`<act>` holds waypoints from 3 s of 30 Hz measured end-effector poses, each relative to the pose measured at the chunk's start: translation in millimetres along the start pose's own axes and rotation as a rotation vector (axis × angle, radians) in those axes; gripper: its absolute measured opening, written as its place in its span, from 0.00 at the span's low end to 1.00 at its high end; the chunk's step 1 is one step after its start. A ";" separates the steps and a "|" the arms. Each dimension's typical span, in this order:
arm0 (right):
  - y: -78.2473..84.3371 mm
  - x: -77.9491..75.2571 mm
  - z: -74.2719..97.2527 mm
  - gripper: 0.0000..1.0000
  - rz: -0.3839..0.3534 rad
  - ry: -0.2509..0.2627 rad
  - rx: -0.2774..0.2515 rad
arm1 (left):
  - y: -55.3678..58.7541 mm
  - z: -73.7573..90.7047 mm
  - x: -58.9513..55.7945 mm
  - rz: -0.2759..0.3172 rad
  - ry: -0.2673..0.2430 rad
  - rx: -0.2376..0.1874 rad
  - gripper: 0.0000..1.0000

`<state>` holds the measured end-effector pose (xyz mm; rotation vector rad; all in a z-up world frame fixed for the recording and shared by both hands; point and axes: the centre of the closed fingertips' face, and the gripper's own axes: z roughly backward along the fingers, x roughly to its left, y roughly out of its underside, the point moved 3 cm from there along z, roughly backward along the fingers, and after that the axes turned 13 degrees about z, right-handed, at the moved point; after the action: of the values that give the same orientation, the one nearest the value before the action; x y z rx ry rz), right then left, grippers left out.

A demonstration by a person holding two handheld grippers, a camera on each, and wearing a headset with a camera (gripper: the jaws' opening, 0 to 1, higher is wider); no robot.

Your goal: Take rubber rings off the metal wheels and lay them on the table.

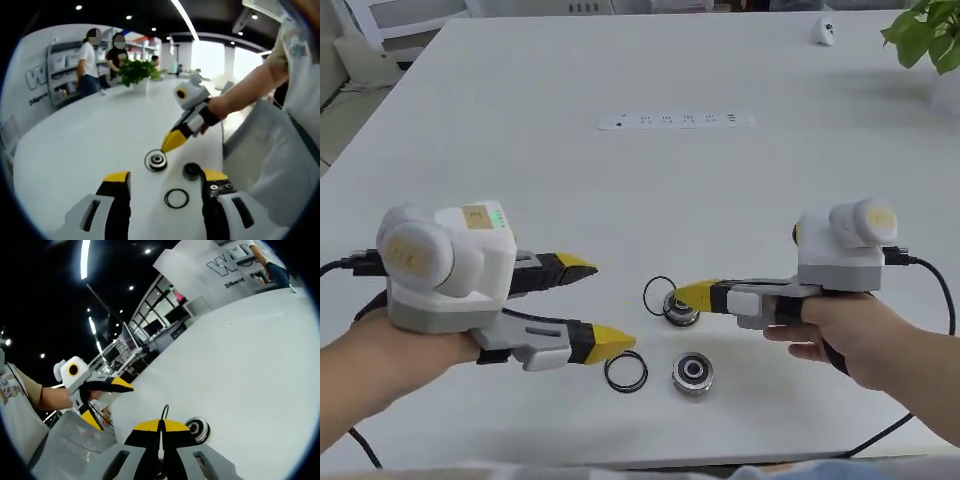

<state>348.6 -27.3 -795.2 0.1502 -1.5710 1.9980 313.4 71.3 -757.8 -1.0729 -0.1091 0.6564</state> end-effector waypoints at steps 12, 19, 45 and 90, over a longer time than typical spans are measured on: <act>4.8 21.7 -11.3 0.00 -0.002 -0.079 0.030 | 4.7 17.7 -2.7 0.000 -0.008 -0.005 0.65; 10.8 32.4 -17.6 0.00 -0.001 -0.141 0.062 | 9.6 29.3 -3.5 0.000 -0.021 0.003 0.71; 37.4 44.2 -32.2 0.00 -0.028 -0.217 0.192 | 24.9 46.6 -8.5 0.041 -0.032 0.019 0.76; 39.1 26.7 -21.5 0.18 0.049 -0.107 0.231 | 28.2 46.2 -11.0 0.048 -0.024 0.045 0.75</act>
<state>312.5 -2.7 -823.4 0.3164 -1.4150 2.2400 273.9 110.0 -756.3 -1.0276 -0.0891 0.7119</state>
